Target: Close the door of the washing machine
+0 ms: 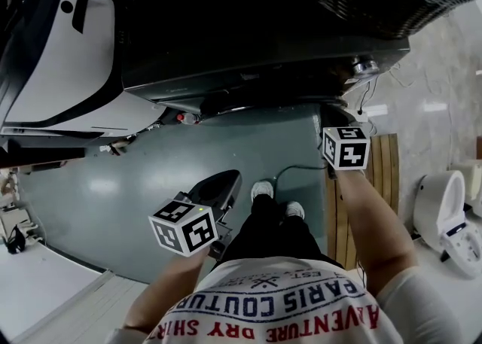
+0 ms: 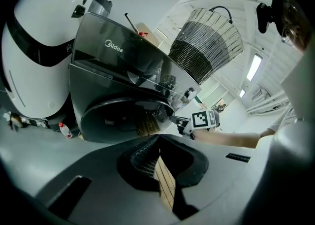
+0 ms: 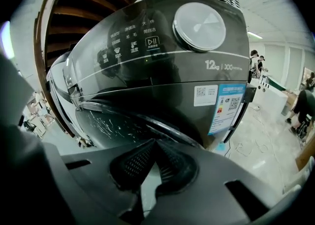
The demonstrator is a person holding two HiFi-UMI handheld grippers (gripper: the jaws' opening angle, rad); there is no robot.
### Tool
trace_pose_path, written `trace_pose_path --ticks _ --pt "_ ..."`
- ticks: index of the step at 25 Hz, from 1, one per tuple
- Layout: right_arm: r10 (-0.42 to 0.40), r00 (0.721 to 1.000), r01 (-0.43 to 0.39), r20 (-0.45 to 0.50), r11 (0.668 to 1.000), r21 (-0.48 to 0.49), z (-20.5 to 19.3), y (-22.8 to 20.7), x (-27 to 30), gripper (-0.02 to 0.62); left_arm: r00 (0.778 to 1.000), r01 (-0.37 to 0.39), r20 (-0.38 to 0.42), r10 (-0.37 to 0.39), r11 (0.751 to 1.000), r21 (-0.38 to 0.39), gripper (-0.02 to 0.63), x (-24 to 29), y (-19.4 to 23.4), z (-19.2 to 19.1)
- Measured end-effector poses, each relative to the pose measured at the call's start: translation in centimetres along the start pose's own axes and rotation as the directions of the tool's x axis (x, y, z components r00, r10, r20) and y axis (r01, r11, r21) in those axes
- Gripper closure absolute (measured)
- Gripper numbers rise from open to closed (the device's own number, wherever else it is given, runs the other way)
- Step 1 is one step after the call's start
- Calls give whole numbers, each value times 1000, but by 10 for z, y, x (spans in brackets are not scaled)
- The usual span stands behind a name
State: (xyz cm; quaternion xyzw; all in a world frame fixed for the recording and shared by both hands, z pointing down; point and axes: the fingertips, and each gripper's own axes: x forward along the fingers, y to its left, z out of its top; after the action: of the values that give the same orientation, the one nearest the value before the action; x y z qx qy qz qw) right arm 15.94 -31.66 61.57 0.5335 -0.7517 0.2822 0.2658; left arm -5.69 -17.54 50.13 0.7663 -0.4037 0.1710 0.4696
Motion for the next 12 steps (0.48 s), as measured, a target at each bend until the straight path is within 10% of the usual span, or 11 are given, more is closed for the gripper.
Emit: trace_pose_path --ticks 12 --pt "-13 1000 13 8 1000 7 4 -5 7 574 1000 11 -1 -11 1000 4 581 8 12 4"
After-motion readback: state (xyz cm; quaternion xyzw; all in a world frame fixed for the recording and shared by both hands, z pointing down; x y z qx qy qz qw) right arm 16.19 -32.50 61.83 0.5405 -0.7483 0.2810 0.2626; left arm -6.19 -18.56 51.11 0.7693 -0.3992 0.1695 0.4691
